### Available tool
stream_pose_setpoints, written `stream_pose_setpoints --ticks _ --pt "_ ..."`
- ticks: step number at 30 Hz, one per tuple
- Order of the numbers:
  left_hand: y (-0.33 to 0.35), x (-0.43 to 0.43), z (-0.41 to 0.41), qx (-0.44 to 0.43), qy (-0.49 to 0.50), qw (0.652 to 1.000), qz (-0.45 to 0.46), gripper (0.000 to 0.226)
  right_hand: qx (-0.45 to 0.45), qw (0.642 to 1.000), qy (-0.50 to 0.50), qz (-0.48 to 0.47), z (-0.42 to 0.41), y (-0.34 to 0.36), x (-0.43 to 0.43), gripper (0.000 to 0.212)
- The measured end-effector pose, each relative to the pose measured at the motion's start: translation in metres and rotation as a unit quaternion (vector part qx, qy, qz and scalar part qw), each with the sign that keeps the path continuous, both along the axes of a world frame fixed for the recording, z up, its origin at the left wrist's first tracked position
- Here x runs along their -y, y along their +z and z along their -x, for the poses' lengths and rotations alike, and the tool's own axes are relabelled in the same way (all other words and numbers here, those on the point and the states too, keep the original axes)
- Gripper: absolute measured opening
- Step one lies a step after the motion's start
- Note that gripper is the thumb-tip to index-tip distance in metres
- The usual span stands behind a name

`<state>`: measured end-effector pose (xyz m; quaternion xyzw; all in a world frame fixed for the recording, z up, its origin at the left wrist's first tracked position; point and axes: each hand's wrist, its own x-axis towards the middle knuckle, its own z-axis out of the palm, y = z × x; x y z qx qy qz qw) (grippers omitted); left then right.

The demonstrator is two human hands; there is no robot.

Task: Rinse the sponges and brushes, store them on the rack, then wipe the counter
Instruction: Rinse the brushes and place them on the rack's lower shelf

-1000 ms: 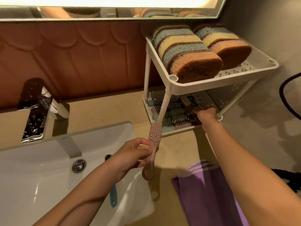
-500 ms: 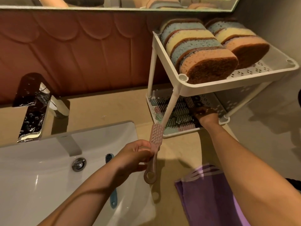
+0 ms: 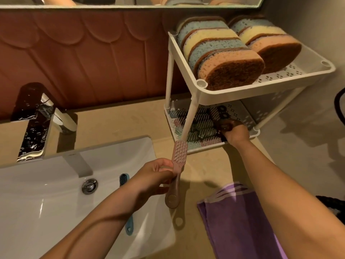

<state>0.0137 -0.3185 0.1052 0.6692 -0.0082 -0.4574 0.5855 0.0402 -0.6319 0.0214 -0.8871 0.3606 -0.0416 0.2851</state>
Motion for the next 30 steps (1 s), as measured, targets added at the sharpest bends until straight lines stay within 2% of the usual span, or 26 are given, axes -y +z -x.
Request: stream_pose_setpoints --ticks 3,6,9,15,19,23,30 --pt "0.003 0.004 0.002 0.002 -0.007 1.0 0.002 0.021 0.071 0.997 -0.016 -0.04 0.021 0.027 -0.025 0.025" --pt "0.006 0.008 0.002 0.007 -0.015 1.0 0.005 0.02 0.131 0.979 0.02 -0.155 0.055 0.06 -0.074 0.016" --pt "0.007 0.013 0.006 0.011 -0.021 1.0 0.006 0.016 0.166 0.947 0.057 -0.27 0.091 0.076 -0.117 0.013" --pt "0.004 0.023 0.019 0.036 -0.011 0.999 -0.004 0.014 0.18 0.884 -0.004 -0.432 0.117 0.067 -0.164 0.032" --pt "-0.002 0.031 0.027 0.095 0.03 0.994 -0.047 0.013 0.211 0.878 -0.05 -0.427 0.117 0.057 -0.172 0.041" --pt "-0.004 0.036 0.028 0.117 0.043 0.991 -0.047 0.009 0.225 0.883 -0.042 -0.409 0.112 0.05 -0.171 0.039" --pt "0.002 0.047 0.019 0.236 -0.011 0.97 -0.056 0.004 0.237 0.883 -0.035 -0.403 0.111 0.045 -0.157 0.042"
